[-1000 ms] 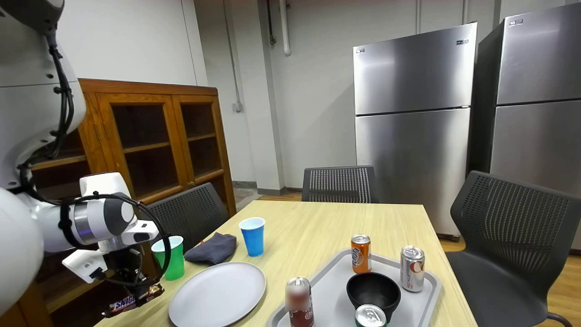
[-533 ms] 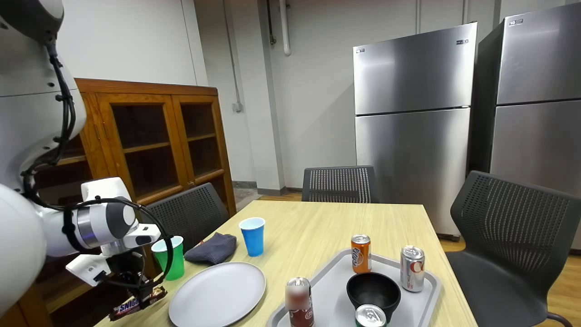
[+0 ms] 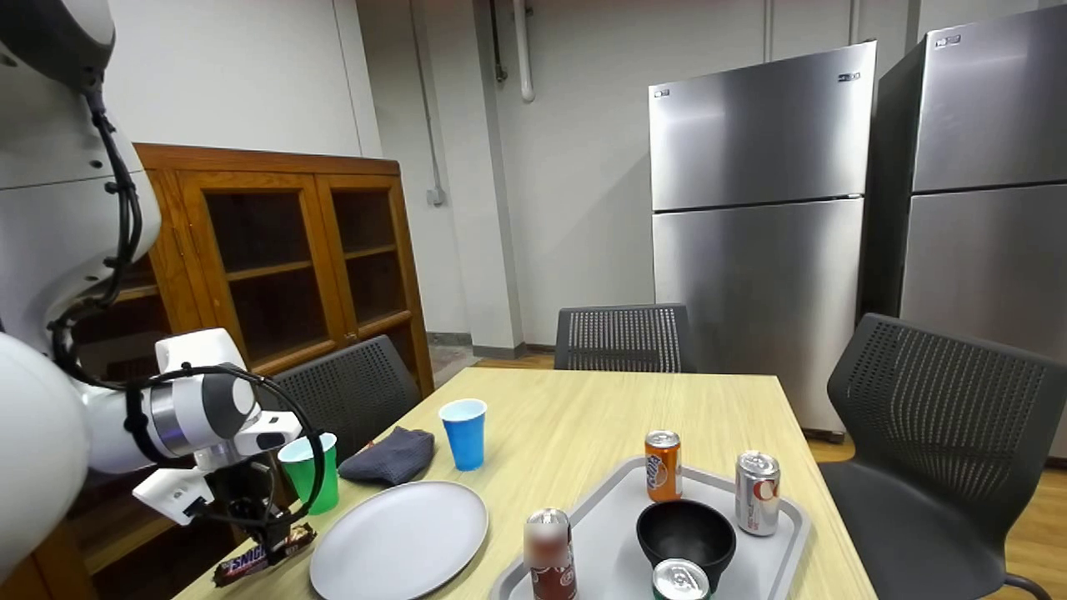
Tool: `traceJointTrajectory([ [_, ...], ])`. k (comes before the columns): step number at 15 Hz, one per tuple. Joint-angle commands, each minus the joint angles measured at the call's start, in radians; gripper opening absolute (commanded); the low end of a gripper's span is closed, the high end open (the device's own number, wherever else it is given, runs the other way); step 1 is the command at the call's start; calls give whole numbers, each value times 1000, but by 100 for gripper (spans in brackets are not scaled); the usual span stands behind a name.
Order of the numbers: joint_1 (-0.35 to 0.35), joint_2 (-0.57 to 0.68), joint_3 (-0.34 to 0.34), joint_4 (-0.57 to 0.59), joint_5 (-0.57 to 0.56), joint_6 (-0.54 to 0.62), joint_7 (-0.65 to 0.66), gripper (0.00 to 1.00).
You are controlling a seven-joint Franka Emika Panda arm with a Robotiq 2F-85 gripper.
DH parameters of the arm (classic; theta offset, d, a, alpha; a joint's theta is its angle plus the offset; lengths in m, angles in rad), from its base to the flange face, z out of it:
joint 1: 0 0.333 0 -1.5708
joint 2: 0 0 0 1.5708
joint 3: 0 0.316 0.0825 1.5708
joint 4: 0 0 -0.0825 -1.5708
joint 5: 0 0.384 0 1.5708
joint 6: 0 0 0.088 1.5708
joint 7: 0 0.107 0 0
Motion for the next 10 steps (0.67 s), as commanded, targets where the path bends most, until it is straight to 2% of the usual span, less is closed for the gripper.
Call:
traceJointTrajectory([
  [1, 38, 22, -30, 23, 6, 7, 1, 4],
  [2, 41, 23, -32, 24, 7, 6, -2, 29],
  [3, 41, 21, -32, 24, 9, 5, -5, 41],
  [10, -11, -69, 4, -28, 44, 24, -38, 91],
])
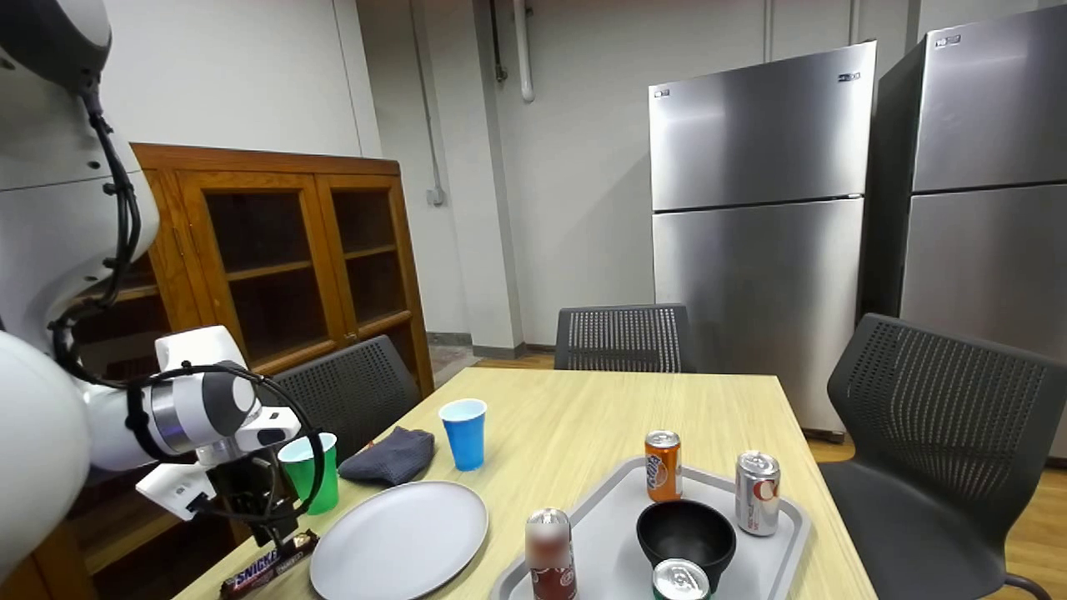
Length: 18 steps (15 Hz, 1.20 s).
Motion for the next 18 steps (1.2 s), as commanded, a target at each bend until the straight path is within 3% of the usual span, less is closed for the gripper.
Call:
traceJointTrajectory([
  [1, -38, -85, 26, -50, 39, 11, -42, 98],
  [11, -267, -276, 149, -148, 102, 12, -148, 100],
  [18, -458, -400, 227, -209, 150, -15, -382, 100],
])
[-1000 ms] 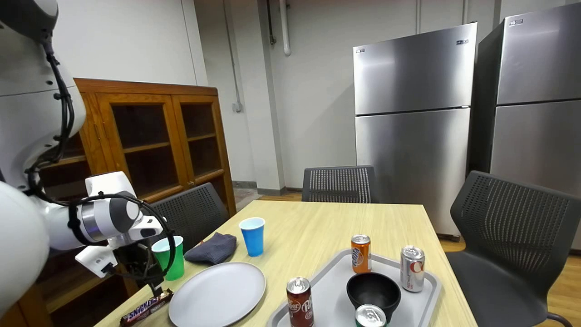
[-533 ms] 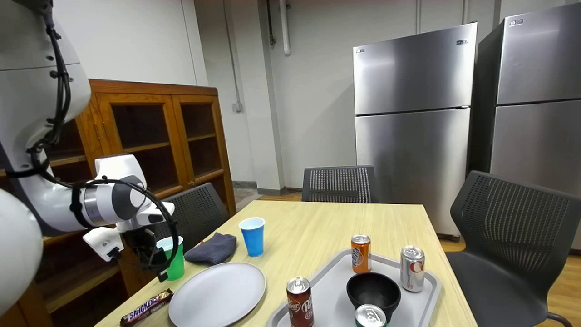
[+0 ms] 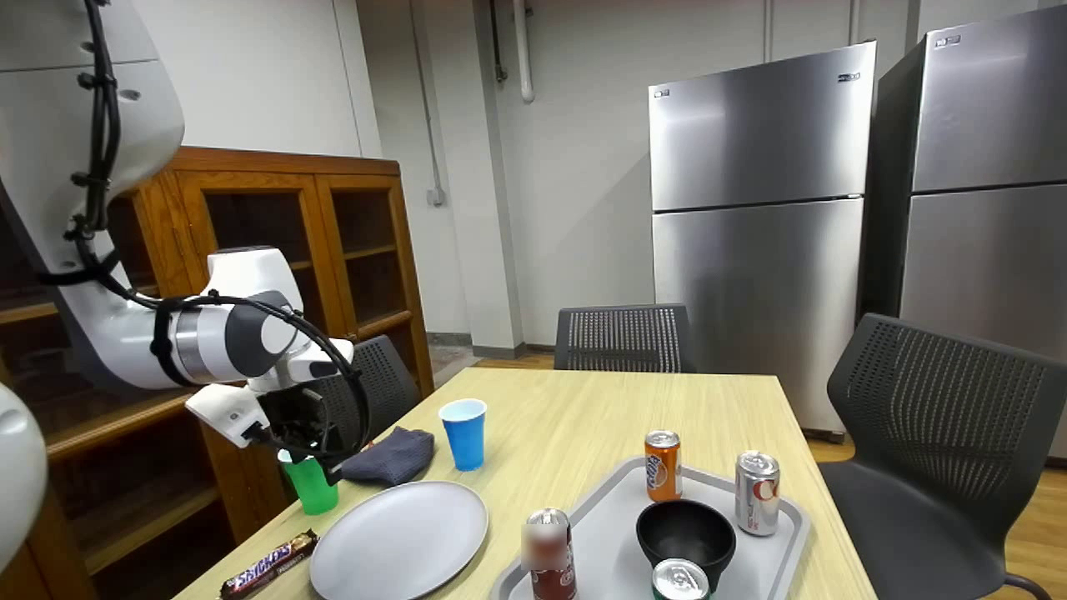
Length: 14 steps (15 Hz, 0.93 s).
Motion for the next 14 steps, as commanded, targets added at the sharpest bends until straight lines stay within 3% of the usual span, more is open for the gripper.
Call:
traceJointTrajectory([
  [1, -97, -102, 46, -59, 49, -29, -161, 100],
  [6, -190, -171, 39, -83, 76, -75, -363, 100],
  [14, -315, -211, -32, -76, 44, -110, -559, 100],
])
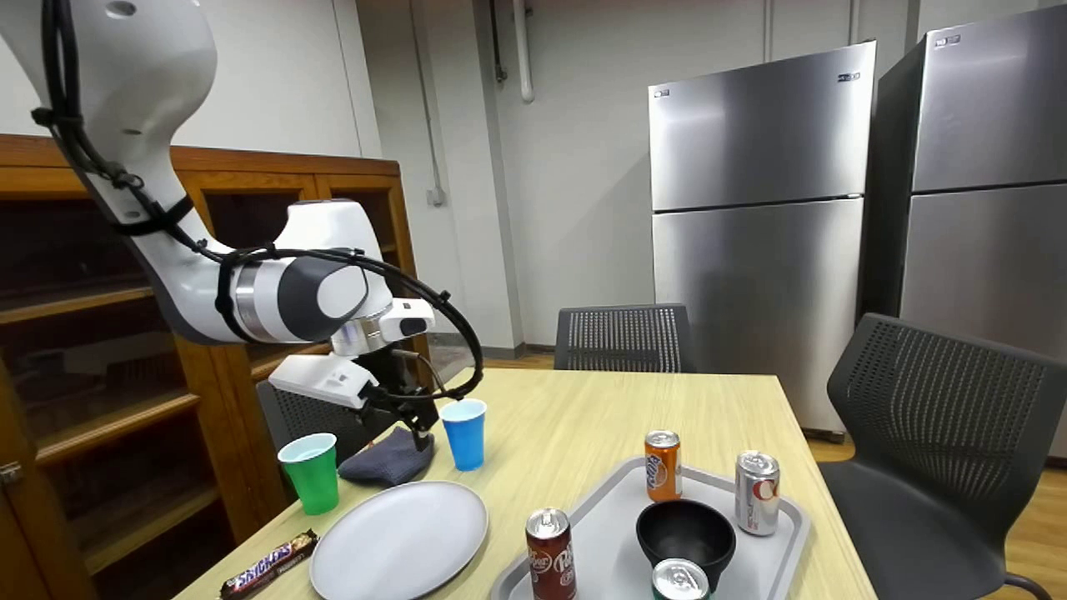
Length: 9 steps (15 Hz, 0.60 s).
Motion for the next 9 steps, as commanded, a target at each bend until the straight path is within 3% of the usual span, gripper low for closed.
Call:
traceJointTrajectory([
  [1, -62, -42, -27, -12, -1, -27, -101, 100],
  [9, -157, -23, -104, 14, 13, -24, -260, 100],
])
